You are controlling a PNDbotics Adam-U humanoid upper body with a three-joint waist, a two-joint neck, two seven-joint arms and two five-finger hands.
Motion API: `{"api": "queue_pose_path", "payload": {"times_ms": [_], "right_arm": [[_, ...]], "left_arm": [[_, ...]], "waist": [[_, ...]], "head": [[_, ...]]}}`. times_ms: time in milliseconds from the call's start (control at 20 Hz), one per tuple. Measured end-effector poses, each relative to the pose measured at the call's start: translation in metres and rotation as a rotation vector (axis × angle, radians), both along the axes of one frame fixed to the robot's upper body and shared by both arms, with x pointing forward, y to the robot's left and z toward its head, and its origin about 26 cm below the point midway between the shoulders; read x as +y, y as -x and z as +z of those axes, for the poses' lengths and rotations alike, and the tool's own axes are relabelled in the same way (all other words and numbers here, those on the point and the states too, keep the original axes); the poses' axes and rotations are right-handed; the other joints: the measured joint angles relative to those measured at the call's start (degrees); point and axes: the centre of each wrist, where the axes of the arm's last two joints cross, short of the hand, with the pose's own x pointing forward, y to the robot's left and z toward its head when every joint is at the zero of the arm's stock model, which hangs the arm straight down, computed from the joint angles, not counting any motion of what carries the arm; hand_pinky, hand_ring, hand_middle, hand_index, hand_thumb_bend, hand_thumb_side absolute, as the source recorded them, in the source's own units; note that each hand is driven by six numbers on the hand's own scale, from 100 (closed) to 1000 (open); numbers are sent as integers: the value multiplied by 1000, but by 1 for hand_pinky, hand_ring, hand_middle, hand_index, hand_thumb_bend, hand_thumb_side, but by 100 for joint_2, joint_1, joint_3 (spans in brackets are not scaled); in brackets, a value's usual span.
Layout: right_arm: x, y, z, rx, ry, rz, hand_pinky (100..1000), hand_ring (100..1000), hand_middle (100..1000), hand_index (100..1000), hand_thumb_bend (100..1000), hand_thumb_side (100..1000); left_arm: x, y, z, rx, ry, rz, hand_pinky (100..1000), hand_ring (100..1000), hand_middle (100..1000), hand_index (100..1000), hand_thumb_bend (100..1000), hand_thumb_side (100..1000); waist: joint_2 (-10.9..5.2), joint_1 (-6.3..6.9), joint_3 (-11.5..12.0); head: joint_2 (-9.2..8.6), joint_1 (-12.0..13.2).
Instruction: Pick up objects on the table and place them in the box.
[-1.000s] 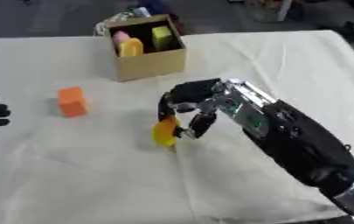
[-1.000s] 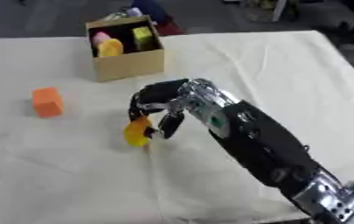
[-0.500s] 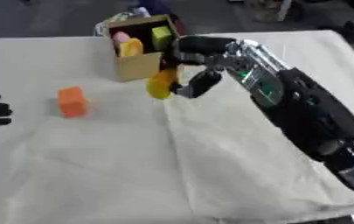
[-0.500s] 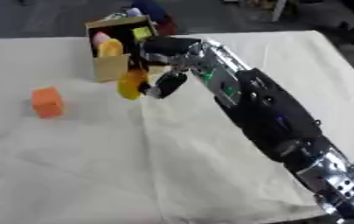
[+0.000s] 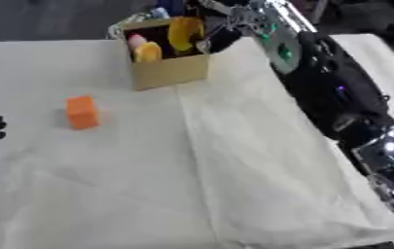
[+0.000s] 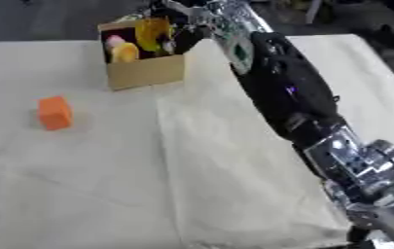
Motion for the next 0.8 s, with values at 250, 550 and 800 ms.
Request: {"api": "queue_pose_path", "payload": {"times_ms": [250,550,800], "right_arm": [[9,-10,-21,-56,-27,-149,683,641,634,632,100,100],[16,-13,-49,-89,-54,-299,708,698,728,917,100,111],[20,-13,-61,-104,-41,-394,715,715,761,996,100,348]], "left_arm": [[-6,-3,3,-5,-3,-38,686,686,613,780,100,844],[-11,-5,5,-9,0,-65,686,688,614,780,100,844],[-13,-6,6,-13,2,-75,686,688,614,780,100,843]], "waist": [[38,12,236],[73,30,398],[82,30,433]], "head": [[0,-308],[0,-554],[0,-663]]}}
